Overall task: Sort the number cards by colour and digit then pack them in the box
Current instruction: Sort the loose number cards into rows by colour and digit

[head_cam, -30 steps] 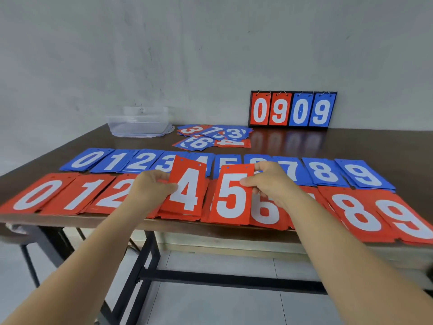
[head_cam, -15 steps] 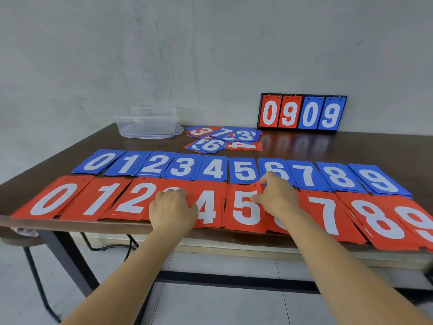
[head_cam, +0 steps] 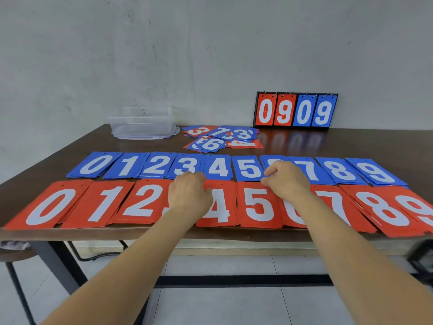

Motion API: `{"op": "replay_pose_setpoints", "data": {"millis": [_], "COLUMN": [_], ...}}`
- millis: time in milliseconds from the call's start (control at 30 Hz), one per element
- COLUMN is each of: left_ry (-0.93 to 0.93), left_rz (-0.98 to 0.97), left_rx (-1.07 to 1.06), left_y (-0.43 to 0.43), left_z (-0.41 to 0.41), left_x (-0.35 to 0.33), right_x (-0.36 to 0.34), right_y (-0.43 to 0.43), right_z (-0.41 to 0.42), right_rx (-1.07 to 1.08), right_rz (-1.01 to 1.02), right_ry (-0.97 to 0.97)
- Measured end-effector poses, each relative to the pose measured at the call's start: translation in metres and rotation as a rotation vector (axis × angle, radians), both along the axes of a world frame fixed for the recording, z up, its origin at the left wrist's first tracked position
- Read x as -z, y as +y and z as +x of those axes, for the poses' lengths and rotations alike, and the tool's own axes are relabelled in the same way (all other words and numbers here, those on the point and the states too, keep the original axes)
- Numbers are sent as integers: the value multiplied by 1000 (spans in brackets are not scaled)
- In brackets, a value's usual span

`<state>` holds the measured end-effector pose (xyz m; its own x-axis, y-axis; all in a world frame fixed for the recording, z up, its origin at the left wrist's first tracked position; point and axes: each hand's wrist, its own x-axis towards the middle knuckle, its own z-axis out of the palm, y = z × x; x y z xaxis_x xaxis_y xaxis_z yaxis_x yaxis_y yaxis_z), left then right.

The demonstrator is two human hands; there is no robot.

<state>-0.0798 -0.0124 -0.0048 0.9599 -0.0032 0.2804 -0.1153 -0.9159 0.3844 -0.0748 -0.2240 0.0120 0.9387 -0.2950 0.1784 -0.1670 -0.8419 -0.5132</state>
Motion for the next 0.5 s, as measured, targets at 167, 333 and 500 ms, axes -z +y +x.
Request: {"op": "replay_pose_setpoints", "data": {"millis": [167,333,500], "left_ry": [-14,-31,-27], "left_rz": [-27,-30,-37], "left_rx": [37,58,43], "left_y": [-5,-11,-12], "left_z": [24,60,109], "left_x": [-5,-12,-20], "right_x": [-13,-20,-24], "right_y": [3,-3,-20], "right_z": [11,41,87], "right_rx": [-6,-22,-27], "right_rz": [9,-1,-9], "right_ry": [-15,16,25]}}
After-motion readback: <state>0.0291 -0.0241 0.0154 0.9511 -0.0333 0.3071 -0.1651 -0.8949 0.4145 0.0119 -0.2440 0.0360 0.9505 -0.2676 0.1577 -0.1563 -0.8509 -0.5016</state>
